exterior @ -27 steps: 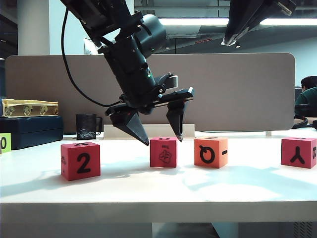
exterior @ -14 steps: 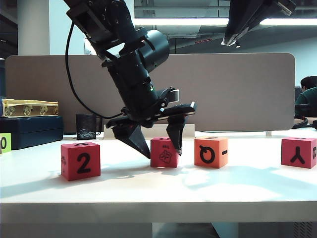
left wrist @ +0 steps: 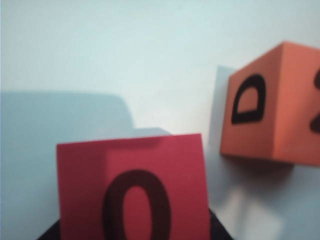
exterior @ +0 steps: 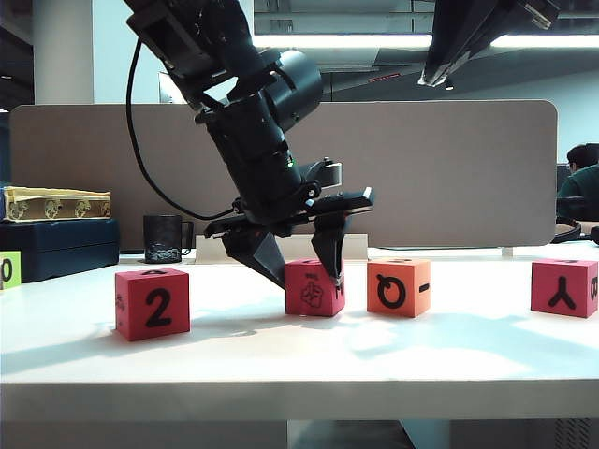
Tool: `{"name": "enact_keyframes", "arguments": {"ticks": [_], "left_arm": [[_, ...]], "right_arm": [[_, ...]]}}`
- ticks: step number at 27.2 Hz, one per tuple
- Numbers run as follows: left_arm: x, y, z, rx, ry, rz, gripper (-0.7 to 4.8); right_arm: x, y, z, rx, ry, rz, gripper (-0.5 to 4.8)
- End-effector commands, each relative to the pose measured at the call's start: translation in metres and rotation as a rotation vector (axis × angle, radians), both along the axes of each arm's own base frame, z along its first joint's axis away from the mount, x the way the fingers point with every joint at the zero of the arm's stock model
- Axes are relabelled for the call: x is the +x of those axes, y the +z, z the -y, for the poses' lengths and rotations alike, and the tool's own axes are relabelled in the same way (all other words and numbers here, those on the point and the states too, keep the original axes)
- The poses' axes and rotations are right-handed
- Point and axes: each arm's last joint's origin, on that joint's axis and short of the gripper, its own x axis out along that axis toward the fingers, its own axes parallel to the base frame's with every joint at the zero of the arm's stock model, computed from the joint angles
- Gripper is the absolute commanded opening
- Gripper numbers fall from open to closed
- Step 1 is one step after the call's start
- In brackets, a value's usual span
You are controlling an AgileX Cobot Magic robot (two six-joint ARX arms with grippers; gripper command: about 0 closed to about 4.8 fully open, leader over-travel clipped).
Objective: Select the appropriate blocks from the scattered letter blocks on the table and arrange them in a row to spell out "2024".
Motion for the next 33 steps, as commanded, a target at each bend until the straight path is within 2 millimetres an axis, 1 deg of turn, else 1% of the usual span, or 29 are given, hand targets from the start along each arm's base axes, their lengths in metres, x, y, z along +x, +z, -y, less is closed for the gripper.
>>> {"name": "enact_keyframes", "arguments": {"ticks": [1,3,5,7,8,12,13,16,20,26,33], "left_arm": [[-0.008,0.011,-0.003,0.011,-0.005,-0.027,2.67],[-0.013,0.023,-0.007,0.006,-0.004,-0.021,2.66],[-0.016,0.03,-0.009,-0.002,0.009,-0.025,2.6],[-0.019,0.035,-0.012,-0.014,0.039,-0.046,2.32],[-0.02,0.036,-0.012,-0.017,0.051,-0.057,2.32],[-0.026,0.034,-0.012,-0.032,0.093,-0.136,2.32],[-0.031,0.033,-0.007,-0.036,0.104,-0.151,2.32],[-0.035,0.033,0.0,-0.046,0.101,-0.144,2.33],[-0.04,0.032,0.003,-0.022,0.104,-0.15,2.33],[-0.042,0.025,0.004,0.036,0.125,-0.143,2.32],[-0.04,0.014,0.006,0.041,0.133,-0.156,2.35]], "right_arm": [[-0.001,0.003,0.0,0.008,0.005,0.016,-0.03],[-0.001,0.003,0.0,0.008,0.005,0.016,-0.03],[-0.001,0.003,0.0,0.008,0.005,0.016,-0.03],[-0.001,0.003,0.0,0.008,0.005,0.016,-0.03],[-0.001,0.003,0.0,0.008,0.005,0.016,-0.03],[-0.001,0.003,0.0,0.008,0.005,0.015,-0.03],[-0.001,0.003,0.0,0.012,0.009,0.012,-0.03],[-0.002,0.003,0.0,0.017,0.016,0.0,-0.03],[-0.002,0.002,0.0,0.012,0.016,-0.01,-0.03],[-0.004,0.0,0.001,0.001,0.016,-0.034,-0.03],[-0.005,0.0,0.001,-0.002,0.017,-0.043,-0.03]]}}
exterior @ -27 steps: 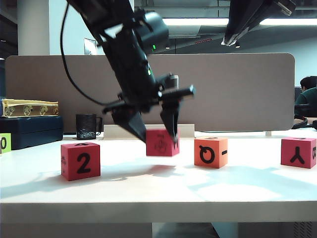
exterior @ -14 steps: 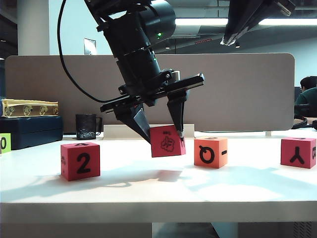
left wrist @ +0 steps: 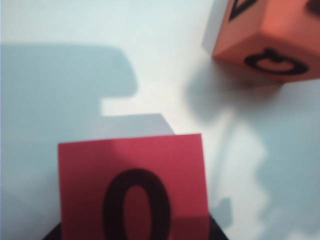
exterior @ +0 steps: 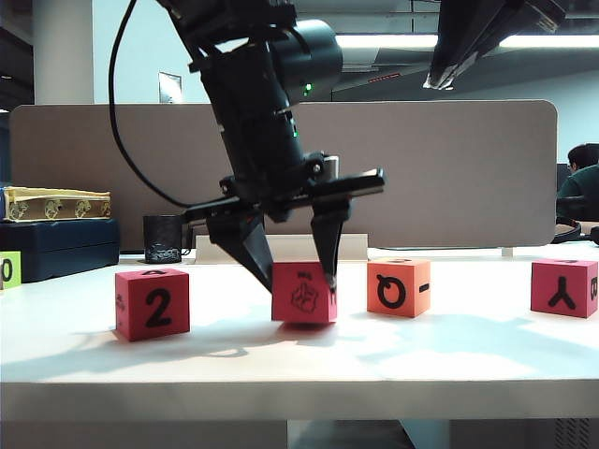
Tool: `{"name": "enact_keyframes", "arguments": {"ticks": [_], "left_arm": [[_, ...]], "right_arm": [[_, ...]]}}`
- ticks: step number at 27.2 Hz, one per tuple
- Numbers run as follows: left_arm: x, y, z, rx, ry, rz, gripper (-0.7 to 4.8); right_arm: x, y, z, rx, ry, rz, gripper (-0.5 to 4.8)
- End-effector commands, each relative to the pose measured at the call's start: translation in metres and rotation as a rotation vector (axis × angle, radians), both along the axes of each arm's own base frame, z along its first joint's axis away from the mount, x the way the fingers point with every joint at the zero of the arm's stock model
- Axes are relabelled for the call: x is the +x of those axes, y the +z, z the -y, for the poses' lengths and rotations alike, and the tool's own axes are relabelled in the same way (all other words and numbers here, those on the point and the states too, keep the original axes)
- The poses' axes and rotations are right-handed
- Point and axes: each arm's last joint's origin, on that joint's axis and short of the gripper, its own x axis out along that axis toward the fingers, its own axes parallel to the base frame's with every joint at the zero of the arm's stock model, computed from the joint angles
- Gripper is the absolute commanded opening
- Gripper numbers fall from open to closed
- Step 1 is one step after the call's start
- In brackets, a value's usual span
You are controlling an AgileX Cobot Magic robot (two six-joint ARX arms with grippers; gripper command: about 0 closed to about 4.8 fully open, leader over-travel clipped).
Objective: Select the appropriate blocks from the scattered letter blocks on the table and arrange them in a row to spell out "2024".
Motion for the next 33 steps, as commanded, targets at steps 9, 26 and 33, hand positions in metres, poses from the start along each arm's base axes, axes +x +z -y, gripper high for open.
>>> {"name": "enact_keyframes", "arguments": {"ticks": [9,26,33], "left_arm": [[0.001,-0.001,0.003,-0.01,-0.012,0.018,3.84],[0.0,0.001,0.001,0.079,-0.097,0.051,4.79],[0.005,0.037,0.005,0.065,-0.182,0.144,4.79]], "right_arm": [[-0.001,0.003,0.0,0.02,0.015,0.005,-0.03],[0.002,0.006,-0.002,0.036,0.014,0.045,-0.03],[0.004,0.007,-0.002,0.048,0.012,0.076,-0.02]]}}
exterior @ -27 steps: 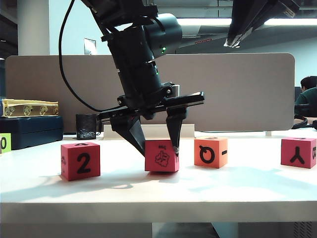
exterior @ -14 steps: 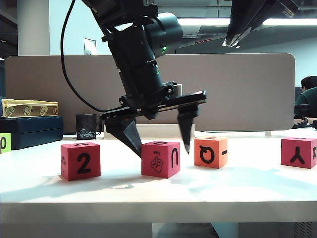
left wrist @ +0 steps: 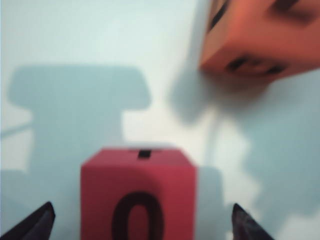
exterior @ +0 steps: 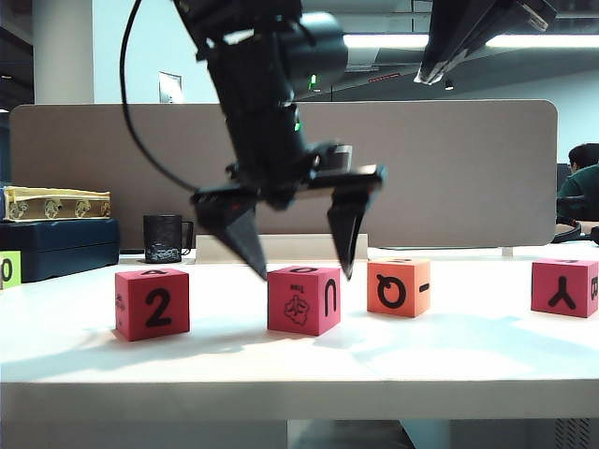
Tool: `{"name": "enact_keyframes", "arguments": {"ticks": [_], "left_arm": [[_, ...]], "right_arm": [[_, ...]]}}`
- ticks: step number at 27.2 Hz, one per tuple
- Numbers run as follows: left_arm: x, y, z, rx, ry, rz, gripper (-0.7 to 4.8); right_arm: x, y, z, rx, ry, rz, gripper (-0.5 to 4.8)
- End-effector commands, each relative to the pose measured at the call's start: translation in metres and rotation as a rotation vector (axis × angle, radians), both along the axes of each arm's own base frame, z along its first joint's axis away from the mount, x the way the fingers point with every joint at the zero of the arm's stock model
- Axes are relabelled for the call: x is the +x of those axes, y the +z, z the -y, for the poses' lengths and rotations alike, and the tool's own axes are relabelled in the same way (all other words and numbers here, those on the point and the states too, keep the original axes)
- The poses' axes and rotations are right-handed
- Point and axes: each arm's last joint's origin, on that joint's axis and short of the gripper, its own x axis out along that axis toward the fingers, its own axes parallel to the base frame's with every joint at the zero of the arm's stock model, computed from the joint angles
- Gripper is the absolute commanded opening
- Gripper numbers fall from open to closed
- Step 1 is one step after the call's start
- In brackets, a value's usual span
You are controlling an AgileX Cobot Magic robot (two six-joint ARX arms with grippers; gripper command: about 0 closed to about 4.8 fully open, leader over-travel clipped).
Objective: Select the appropriate blocks from the scattered letter blocks on the table and arrange them in a row to spell out "2024".
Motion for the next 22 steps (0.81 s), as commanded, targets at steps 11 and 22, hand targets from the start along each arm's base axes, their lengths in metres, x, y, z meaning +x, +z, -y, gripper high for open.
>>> {"name": "enact_keyframes", "arguments": {"ticks": [11,22], "left_arm": [[0.007,0.111,-0.06,0.097,0.034,0.304,4.74],[-0.067,0.209,-0.139,-0.038,0.057,0.521,2.63]], "right_arm": [[0.011,0.002,0.004,-0.09,-0.135,0.106,-0.02],[0.069,-0.068,-0.026,0.021,-0.24,-0.158,0.04]]}}
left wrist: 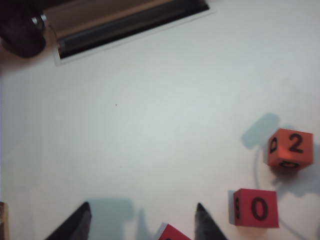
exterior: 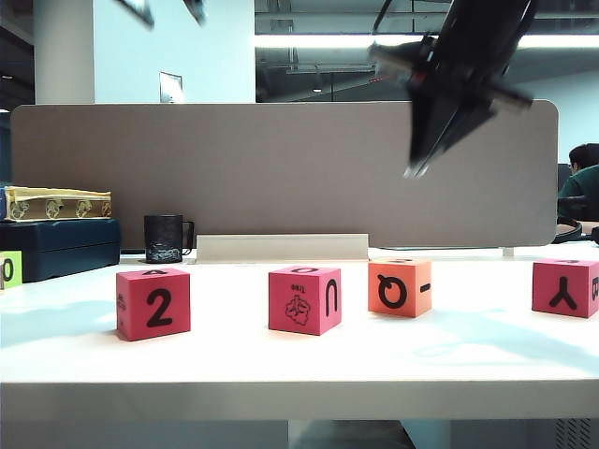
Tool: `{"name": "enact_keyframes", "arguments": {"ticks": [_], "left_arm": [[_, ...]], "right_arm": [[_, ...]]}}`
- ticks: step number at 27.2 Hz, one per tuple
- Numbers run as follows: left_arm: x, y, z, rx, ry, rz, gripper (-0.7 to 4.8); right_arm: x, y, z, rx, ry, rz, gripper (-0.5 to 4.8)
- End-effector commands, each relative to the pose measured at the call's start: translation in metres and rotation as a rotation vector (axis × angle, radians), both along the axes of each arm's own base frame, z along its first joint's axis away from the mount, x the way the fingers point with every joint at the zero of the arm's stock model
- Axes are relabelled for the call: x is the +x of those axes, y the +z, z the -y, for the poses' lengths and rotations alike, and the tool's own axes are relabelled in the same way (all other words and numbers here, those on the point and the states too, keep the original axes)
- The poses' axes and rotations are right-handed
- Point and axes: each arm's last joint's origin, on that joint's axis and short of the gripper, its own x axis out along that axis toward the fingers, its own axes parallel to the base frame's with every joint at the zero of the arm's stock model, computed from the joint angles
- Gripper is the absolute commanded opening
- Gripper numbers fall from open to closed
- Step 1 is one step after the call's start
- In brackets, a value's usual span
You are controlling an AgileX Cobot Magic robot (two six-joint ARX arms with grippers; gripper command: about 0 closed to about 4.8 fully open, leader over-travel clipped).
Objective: Select the appropriate blocks from the scattered letter blocks on the table and arrange them in a row to spell out "2024".
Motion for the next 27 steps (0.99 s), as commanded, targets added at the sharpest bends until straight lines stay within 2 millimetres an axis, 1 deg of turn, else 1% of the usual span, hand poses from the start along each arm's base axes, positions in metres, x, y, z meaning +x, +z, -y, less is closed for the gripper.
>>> {"name": "enact_keyframes", "arguments": {"ticks": [1,2,4,5,6,7,9,11,16,22,27], "left_arm": [[-0.022,0.017,-0.013,-0.01,-0.021,0.043,2.63],[-0.027,0.019,-0.016,-0.013,-0.022,0.046,2.63],[-0.036,0.023,-0.021,-0.018,-0.027,0.047,2.63],[-0.039,0.025,-0.024,-0.017,-0.026,0.047,2.63],[-0.042,0.026,-0.025,-0.018,-0.027,0.048,2.63],[-0.044,0.027,-0.027,-0.019,-0.027,0.049,2.63],[-0.046,0.027,-0.028,-0.02,-0.033,0.049,2.63],[-0.047,0.025,-0.028,-0.017,-0.051,0.021,2.63],[-0.049,0.024,-0.029,0.003,-0.068,0.001,2.63],[-0.049,0.023,-0.029,0.023,-0.079,-0.004,2.63],[-0.049,0.023,-0.029,0.023,-0.081,-0.001,2.63]], "right_arm": [[0.012,-0.012,-0.008,0.082,-0.054,-0.042,0.33],[0.015,-0.016,-0.009,0.085,-0.067,-0.055,0.89],[0.02,-0.025,-0.011,0.093,-0.102,-0.085,2.9],[0.021,-0.028,-0.012,0.096,-0.117,-0.097,3.65],[0.022,-0.03,-0.013,0.1,-0.134,-0.108,4.23],[0.024,-0.033,-0.013,0.103,-0.153,-0.119,4.65],[0.027,-0.038,-0.015,0.114,-0.191,-0.139,4.72],[0.033,-0.049,-0.018,0.147,-0.269,-0.186,4.73],[0.038,-0.058,-0.021,0.157,-0.304,-0.204,4.72],[0.035,-0.058,-0.02,0.127,-0.315,-0.21,4.72],[0.034,-0.054,-0.021,0.161,-0.294,-0.216,4.72]]}}
